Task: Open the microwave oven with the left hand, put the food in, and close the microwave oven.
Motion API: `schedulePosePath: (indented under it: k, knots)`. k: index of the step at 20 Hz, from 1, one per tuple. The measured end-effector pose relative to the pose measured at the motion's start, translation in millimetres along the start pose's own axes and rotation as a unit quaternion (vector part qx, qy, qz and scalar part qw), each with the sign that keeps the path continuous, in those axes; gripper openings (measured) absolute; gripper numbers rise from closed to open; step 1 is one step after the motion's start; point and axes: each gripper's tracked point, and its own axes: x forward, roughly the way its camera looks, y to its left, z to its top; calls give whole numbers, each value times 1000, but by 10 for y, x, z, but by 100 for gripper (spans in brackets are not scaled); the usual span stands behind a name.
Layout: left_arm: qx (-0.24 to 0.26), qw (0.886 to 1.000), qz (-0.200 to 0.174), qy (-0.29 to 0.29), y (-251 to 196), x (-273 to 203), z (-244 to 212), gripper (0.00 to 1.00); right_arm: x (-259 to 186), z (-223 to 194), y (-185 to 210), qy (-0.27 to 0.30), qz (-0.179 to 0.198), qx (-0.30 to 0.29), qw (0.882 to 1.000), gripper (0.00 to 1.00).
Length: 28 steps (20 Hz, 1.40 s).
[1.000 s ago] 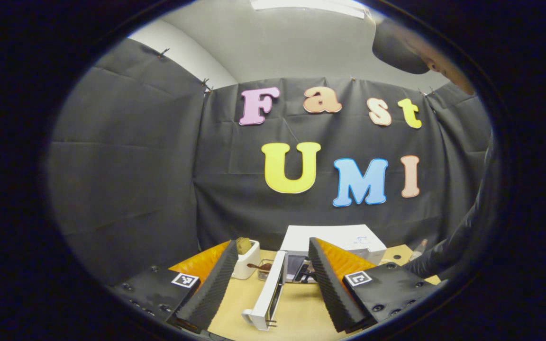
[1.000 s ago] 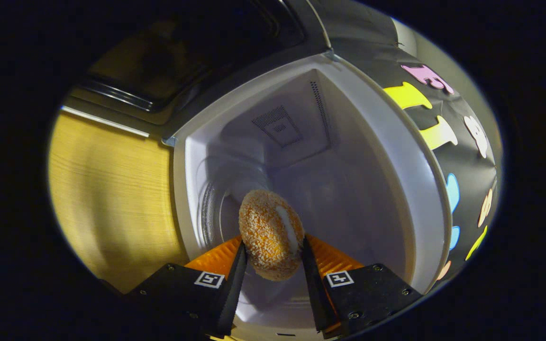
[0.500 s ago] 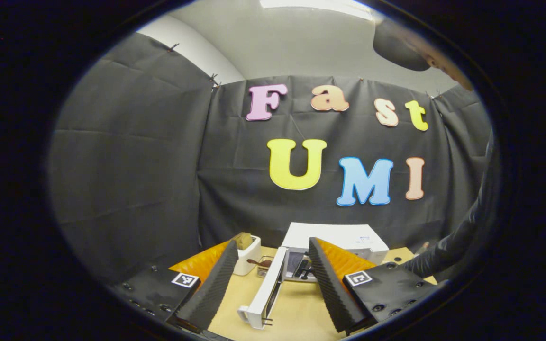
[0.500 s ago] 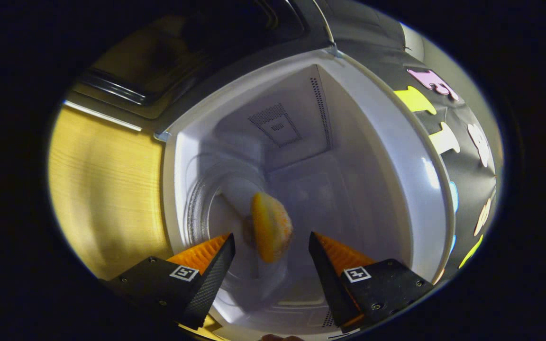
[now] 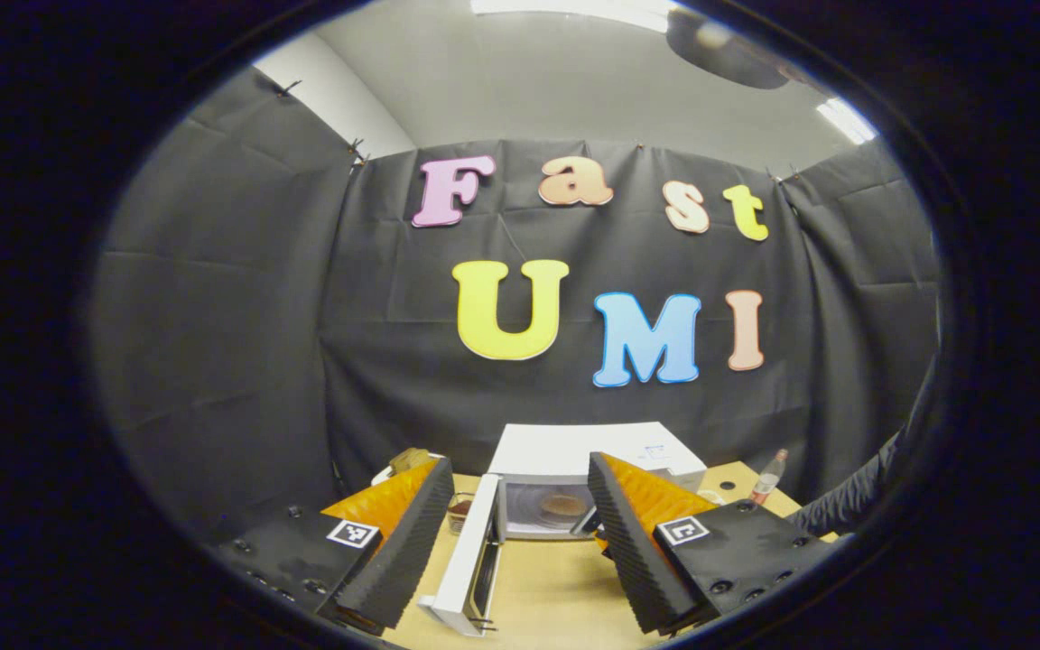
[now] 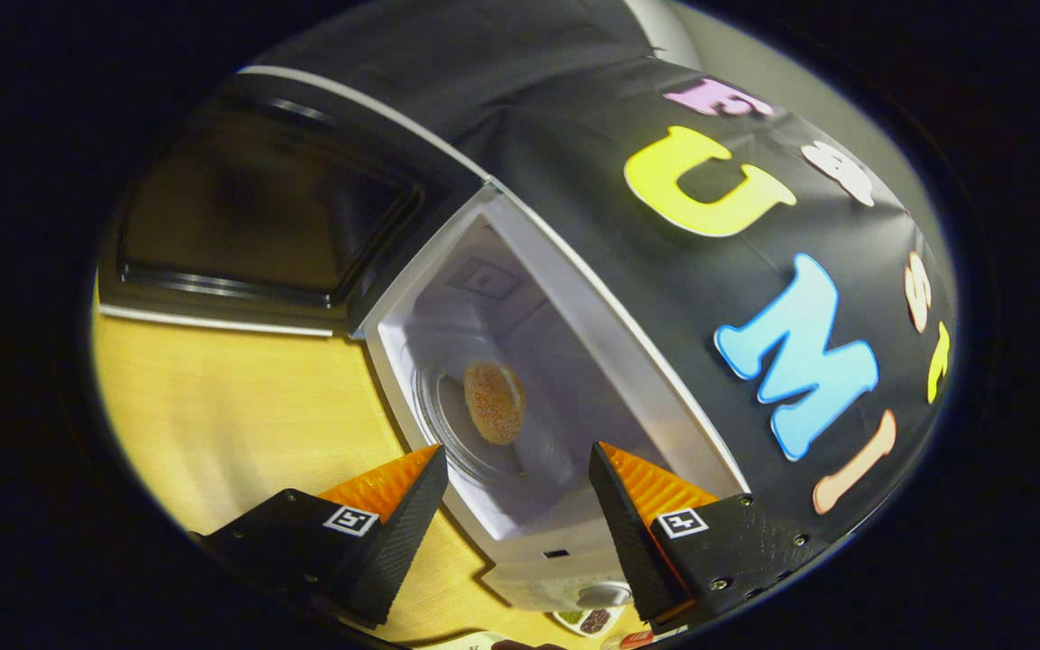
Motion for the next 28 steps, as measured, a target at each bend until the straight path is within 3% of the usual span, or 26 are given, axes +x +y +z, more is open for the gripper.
schedulePosePath:
  k: [3, 6, 10, 17, 23, 28]
  knots:
    - [5, 1000, -23, -4, -117, 71, -31, 94, -370, 67, -218, -6, -26, 63, 998, 96]
    - [4, 999, -53, -11, -240, 134, -10, 99, -695, 55, -369, 2, -47, 133, 990, 96]
    - [4, 996, -86, -13, -355, 273, -28, 96, -1185, 155, -603, -14, -64, 244, 968, 97]
    - [-17, 990, -140, -5, -509, 401, -138, 96, -2024, 217, -1223, -29, -156, 334, 929, 97]
    - [1, 991, -135, -6, -325, 423, -254, 95, -2525, 403, -1260, -41, -192, 391, 899, 97]
    - [12, 993, -113, 1, -153, 339, -391, 96, -2824, 561, -1310, -35, -199, 400, 894, 97]
